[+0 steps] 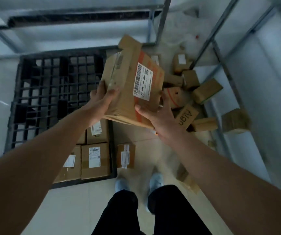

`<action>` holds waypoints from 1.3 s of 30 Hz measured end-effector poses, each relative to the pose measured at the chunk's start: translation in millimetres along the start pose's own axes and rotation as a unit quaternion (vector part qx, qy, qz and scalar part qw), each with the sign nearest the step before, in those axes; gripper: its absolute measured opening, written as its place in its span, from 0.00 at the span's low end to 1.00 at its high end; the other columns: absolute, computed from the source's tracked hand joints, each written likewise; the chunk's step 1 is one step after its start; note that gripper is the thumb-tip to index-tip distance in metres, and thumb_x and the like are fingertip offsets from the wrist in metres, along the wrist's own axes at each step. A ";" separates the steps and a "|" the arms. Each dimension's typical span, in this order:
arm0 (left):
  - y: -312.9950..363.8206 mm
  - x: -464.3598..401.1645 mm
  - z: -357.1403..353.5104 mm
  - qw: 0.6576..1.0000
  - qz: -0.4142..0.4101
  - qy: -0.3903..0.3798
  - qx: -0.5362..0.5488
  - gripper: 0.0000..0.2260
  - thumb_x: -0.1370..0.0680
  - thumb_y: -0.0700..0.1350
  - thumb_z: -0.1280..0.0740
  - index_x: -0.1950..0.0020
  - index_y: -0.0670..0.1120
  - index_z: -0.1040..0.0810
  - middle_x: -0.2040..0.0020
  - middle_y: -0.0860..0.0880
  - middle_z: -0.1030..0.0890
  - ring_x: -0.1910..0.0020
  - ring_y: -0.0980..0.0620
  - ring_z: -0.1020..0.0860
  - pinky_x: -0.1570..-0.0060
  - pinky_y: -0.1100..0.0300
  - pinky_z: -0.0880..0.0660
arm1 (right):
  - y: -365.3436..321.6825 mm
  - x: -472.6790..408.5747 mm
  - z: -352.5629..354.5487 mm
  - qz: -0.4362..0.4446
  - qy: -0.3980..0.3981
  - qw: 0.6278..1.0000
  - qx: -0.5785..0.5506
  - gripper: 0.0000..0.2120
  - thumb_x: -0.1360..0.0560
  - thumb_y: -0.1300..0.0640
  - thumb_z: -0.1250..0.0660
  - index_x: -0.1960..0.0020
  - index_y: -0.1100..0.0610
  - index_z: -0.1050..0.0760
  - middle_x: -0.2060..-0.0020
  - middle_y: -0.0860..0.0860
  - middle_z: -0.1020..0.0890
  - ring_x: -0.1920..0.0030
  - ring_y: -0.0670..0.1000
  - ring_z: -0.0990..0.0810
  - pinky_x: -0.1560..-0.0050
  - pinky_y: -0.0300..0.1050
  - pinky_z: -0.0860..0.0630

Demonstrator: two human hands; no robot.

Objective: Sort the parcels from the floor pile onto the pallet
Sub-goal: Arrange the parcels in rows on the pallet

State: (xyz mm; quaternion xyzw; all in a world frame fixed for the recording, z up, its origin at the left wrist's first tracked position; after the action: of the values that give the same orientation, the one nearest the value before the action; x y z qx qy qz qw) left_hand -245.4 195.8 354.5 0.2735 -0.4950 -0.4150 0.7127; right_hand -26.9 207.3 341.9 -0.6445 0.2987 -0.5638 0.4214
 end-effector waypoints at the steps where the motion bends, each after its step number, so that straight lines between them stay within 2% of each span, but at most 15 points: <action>1: 17.3 14.0 9.1 1.000 -0.012 0.012 -0.007 0.48 0.32 0.79 0.44 0.17 0.62 0.55 0.23 0.49 0.42 0.30 0.42 0.33 0.39 0.43 0.28 | -16.2 10.1 1.6 0.001 -0.010 1.000 0.000 0.57 0.40 0.45 0.12 0.20 0.43 0.42 0.30 0.45 0.23 0.30 0.52 0.24 0.29 0.63 0.27; 6: 87.6 97.6 51.1 0.994 -0.052 0.056 -0.078 0.53 0.36 0.82 0.47 0.19 0.53 0.43 0.28 0.52 0.40 0.30 0.42 0.34 0.33 0.35 0.29 | -96.9 69.5 2.7 -0.008 -0.079 0.997 0.011 0.49 0.38 0.51 0.13 0.25 0.42 0.36 0.36 0.45 0.19 0.36 0.55 0.20 0.41 0.64 0.20; 11: 121.0 183.8 76.9 0.985 -0.060 0.120 -0.106 0.47 0.35 0.79 0.49 0.23 0.53 0.34 0.37 0.52 0.35 0.33 0.47 0.34 0.32 0.39 0.33 | -174.7 133.7 4.4 0.068 -0.108 0.989 0.069 0.41 0.36 0.53 0.16 0.33 0.35 0.36 0.35 0.50 0.22 0.36 0.61 0.20 0.40 0.72 0.22; 14: 134.6 235.5 82.7 0.985 -0.067 0.157 -0.036 0.43 0.34 0.77 0.46 0.27 0.52 0.30 0.35 0.49 0.32 0.34 0.45 0.29 0.34 0.37 0.28 | -204.7 173.4 2.6 0.115 -0.134 0.978 0.112 0.41 0.30 0.55 0.18 0.28 0.35 0.40 0.34 0.51 0.23 0.38 0.60 0.19 0.45 0.67 0.18; 18: 148.4 303.7 82.3 0.974 -0.099 0.200 0.047 0.33 0.33 0.77 0.42 0.34 0.61 0.29 0.35 0.51 0.32 0.34 0.45 0.27 0.37 0.38 0.25 | -225.5 226.7 2.1 0.167 -0.181 0.959 0.138 0.40 0.26 0.55 0.21 0.25 0.36 0.42 0.32 0.49 0.25 0.36 0.57 0.20 0.46 0.61 0.16; 20: 146.2 331.9 84.8 0.967 -0.106 0.226 0.060 0.35 0.33 0.77 0.42 0.31 0.59 0.28 0.33 0.51 0.33 0.33 0.44 0.28 0.37 0.37 0.24 | -230.8 249.2 -1.6 0.188 -0.196 0.950 0.153 0.40 0.25 0.54 0.22 0.24 0.36 0.44 0.32 0.48 0.26 0.35 0.57 0.22 0.44 0.61 0.16; 22: 138.6 358.0 87.3 0.961 -0.110 0.248 0.059 0.31 0.29 0.75 0.42 0.33 0.58 0.24 0.36 0.52 0.29 0.37 0.50 0.25 0.40 0.45 0.21 | -231.8 267.4 -10.2 0.202 -0.213 0.941 0.169 0.40 0.23 0.55 0.23 0.24 0.37 0.46 0.35 0.47 0.26 0.35 0.57 0.23 0.42 0.61 0.17; 24: 132.0 385.1 91.2 0.953 -0.130 0.267 0.056 0.13 0.19 0.67 0.40 0.46 0.63 0.20 0.48 0.60 0.21 0.50 0.62 0.19 0.57 0.64 0.19 | -230.3 283.9 -23.8 0.208 -0.240 0.932 0.172 0.39 0.22 0.55 0.24 0.25 0.36 0.47 0.40 0.42 0.26 0.39 0.53 0.22 0.53 0.51 0.14; 25: 129.5 398.0 94.8 0.950 -0.134 0.279 0.042 0.11 0.17 0.63 0.41 0.51 0.65 0.20 0.53 0.62 0.21 0.55 0.63 0.19 0.64 0.68 0.21 | -228.3 291.2 -30.7 0.210 -0.251 0.929 0.175 0.39 0.22 0.55 0.25 0.25 0.35 0.47 0.42 0.40 0.27 0.42 0.49 0.22 0.60 0.44 0.15; 27: 122.2 421.3 104.4 0.945 -0.132 0.298 0.024 0.11 0.17 0.63 0.41 0.51 0.63 0.22 0.51 0.59 0.22 0.53 0.57 0.19 0.62 0.61 0.21 | -221.4 302.6 -46.4 0.216 -0.264 0.923 0.182 0.38 0.22 0.54 0.25 0.28 0.33 0.47 0.42 0.39 0.28 0.44 0.45 0.24 0.65 0.37 0.18; 29: 110.7 437.9 112.8 0.950 -0.131 0.281 0.031 0.14 0.21 0.65 0.43 0.46 0.62 0.22 0.47 0.53 0.23 0.50 0.52 0.19 0.57 0.56 0.19 | -212.1 313.8 -68.3 0.221 -0.277 0.915 0.191 0.37 0.22 0.53 0.25 0.32 0.30 0.49 0.42 0.37 0.29 0.42 0.47 0.24 0.58 0.42 0.16; 31: 92.5 449.6 121.5 0.959 -0.126 0.251 0.033 0.19 0.22 0.66 0.43 0.38 0.60 0.22 0.44 0.50 0.19 0.48 0.51 0.17 0.54 0.55 0.17 | -198.1 321.2 -94.0 0.221 -0.294 0.908 0.202 0.38 0.22 0.54 0.25 0.32 0.30 0.50 0.41 0.37 0.29 0.37 0.50 0.24 0.44 0.53 0.16; 34: 53.4 466.8 144.1 0.966 -0.088 0.240 0.024 0.28 0.23 0.66 0.42 0.28 0.55 0.27 0.40 0.45 0.18 0.42 0.43 0.19 0.43 0.40 0.20 | -176.0 331.3 -134.6 0.218 -0.299 0.905 0.210 0.40 0.22 0.58 0.27 0.25 0.39 0.51 0.42 0.36 0.28 0.39 0.46 0.24 0.45 0.49 0.16; 37: 7.5 478.7 177.0 0.964 -0.077 0.246 0.060 0.20 0.19 0.60 0.40 0.29 0.56 0.26 0.40 0.46 0.18 0.40 0.42 0.20 0.40 0.38 0.21 | -153.6 341.8 -181.9 0.208 -0.301 0.904 0.220 0.41 0.21 0.59 0.28 0.23 0.40 0.52 0.41 0.37 0.28 0.41 0.42 0.25 0.39 0.54 0.19; 39: -24.3 486.3 205.1 0.959 -0.080 0.258 0.084 0.12 0.15 0.54 0.39 0.33 0.57 0.25 0.41 0.49 0.18 0.41 0.44 0.20 0.42 0.41 0.21 | -139.9 349.9 -221.2 0.209 -0.301 0.900 0.234 0.39 0.20 0.59 0.28 0.23 0.40 0.52 0.41 0.37 0.28 0.43 0.40 0.24 0.44 0.45 0.19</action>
State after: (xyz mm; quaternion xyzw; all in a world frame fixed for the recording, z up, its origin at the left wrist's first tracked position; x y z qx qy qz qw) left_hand -363.9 -231.6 641.7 0.4688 -0.3036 -0.3426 0.7554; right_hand -190.9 -74.0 633.3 -0.5888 0.1448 -0.2951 0.7385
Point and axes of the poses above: each hand's wrist, its own x-axis away from the middle knuckle, its own z-axis out of the back of the hand, y = z × x, the point moved 9 cm from there along -x, towards the middle knuckle
